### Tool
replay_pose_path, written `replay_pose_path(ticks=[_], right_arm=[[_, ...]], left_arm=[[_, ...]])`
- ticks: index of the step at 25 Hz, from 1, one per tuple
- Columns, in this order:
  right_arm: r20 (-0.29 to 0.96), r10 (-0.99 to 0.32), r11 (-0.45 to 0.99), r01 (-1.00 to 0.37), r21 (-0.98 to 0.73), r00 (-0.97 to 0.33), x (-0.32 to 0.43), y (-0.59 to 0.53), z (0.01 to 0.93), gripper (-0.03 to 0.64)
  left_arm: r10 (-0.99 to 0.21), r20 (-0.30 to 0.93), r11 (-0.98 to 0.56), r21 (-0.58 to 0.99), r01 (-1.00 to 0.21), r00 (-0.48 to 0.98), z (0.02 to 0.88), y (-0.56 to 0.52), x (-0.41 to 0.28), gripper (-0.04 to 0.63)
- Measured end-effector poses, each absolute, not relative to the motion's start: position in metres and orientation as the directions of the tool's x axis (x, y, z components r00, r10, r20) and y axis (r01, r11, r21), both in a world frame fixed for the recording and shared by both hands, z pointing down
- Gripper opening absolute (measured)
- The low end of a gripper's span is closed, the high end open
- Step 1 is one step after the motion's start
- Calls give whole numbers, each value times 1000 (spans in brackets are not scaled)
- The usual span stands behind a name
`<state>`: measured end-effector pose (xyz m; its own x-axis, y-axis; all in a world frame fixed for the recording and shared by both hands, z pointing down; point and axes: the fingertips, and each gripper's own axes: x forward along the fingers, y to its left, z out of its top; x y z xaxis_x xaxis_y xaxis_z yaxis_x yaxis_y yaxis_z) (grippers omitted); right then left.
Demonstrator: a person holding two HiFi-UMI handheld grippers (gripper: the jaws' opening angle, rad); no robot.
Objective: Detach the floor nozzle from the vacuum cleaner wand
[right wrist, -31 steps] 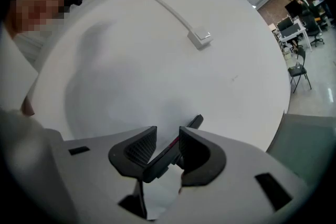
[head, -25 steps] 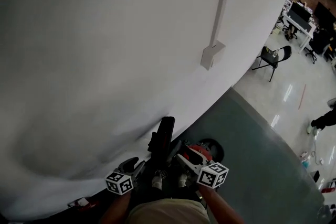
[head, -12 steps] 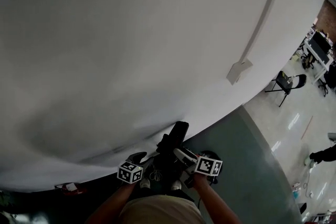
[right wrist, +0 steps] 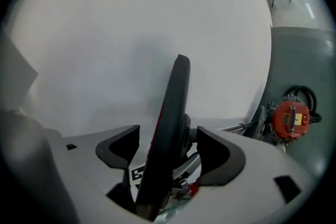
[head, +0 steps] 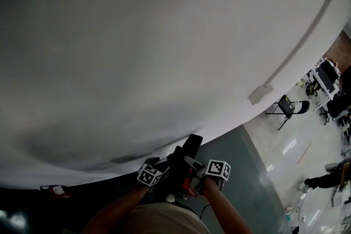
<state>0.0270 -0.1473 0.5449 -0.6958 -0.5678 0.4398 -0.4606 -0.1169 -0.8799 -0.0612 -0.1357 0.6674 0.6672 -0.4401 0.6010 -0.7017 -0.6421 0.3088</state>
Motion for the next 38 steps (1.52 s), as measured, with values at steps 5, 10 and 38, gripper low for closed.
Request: replay_pose_path(ticks=[5,10,38], right_arm=[[521,-522,-124,-544,-830,-675,11,-151,550,327],[593,-486,-148,-608,-780,-642,0,-144,558,325],[483,-591,-129,-515,-847,-646,51,-60,556,259]], left_arm=[[-422,577,-685,303,-662,700,704,-148,-53,264],[-386,585,-746,256,-614,713,720,-156,-36,264],[-187,632,-935,121,-334,752,741,-101,41,179]])
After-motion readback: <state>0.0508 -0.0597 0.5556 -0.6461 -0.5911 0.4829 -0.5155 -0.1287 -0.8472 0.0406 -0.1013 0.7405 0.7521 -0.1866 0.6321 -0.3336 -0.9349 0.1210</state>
